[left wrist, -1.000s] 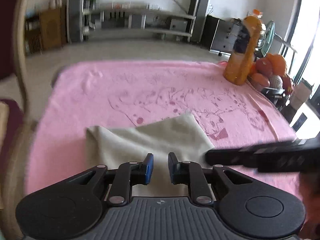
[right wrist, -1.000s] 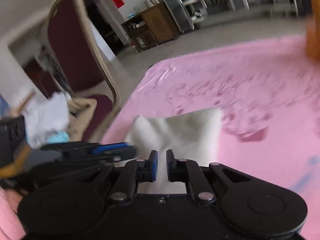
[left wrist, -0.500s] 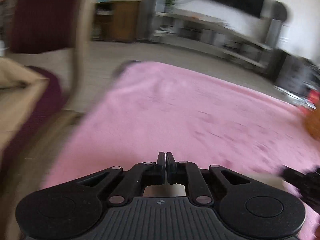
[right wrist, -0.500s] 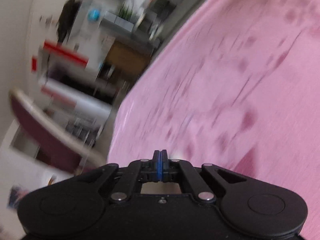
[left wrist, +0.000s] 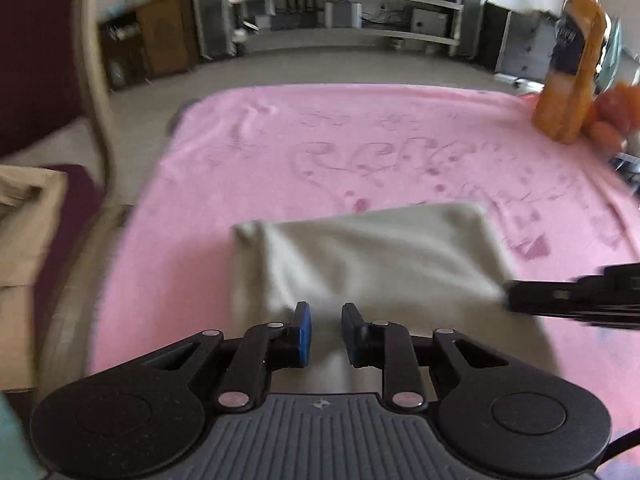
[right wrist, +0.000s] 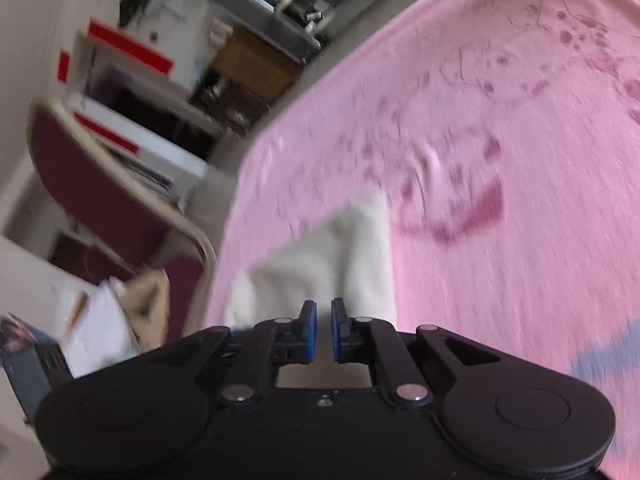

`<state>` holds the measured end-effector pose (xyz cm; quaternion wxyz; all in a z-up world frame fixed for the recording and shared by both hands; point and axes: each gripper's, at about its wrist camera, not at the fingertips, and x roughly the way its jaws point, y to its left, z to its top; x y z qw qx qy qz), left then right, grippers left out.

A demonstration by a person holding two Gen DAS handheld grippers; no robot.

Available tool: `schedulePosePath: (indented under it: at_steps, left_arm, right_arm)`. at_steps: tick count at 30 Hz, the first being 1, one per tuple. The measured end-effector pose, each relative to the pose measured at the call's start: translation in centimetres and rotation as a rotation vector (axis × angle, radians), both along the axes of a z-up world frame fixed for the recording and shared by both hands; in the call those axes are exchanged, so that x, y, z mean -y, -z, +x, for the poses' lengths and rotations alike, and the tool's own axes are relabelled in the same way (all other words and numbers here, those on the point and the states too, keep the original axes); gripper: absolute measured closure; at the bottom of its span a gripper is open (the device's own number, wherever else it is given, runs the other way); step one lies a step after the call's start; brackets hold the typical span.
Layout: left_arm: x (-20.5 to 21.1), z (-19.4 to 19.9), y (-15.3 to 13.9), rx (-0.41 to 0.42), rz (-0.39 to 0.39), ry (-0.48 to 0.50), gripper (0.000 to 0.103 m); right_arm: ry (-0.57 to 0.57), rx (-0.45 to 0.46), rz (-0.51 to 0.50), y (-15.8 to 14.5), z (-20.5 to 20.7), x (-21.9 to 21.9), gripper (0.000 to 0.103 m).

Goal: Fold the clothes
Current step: 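Open both grippers and lift them off the folded sweatshirt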

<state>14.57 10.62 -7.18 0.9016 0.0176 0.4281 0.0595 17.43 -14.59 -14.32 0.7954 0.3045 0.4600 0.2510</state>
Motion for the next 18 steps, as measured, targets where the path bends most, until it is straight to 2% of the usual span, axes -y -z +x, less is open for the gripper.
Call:
schedulePosePath:
  at_steps: [2,6,7,10,11,15,18]
  left_arm:
    - [-0.3,-1.7,-0.7,-0.011,0.07,-0.052,0.077]
    - [-1.9,-7.0,-1.5,-0.055,0.049,-0.103,0.081]
    - [-2.3,-8.4,-1.6,-0.061,0.029,-0.107,0.081]
    - [-2.3,-11.1,-1.3,-0.037,-0.124,-0.058,0.081]
    - [-1.8,-11.6,-1.3,-0.017,-0.144,-0.035,0.081]
    - [1.5,-11.7,-1.5,0.07,-0.07,0.081,0.081]
    - [3.3,-11.0,-0.5,0.086,0.025,0.162,0.081]
  right_arm:
    - [0.005,-0.023,-0.09,-1.5,-1.7,0.6,0.096]
    - [0.007,-0.017,-0.299,-4.8,-5.0,2.3,0.089]
    - [0.001,-0.008,-0.295,-5.5,-6.0,2.8,0.087]
    - [-0.034,0.019,-0.284,-7.1,-9.4,2.9,0.085]
    - [-0.05,0.039,-0.299,-7.3,-10.2,2.3,0.085]
    - [-0.118,0.161,-0.347,-6.7,-11.9,-0.7,0.085]
    - [-0.143,0.165,-0.369,-6.0,-12.2,-1.0,0.085]
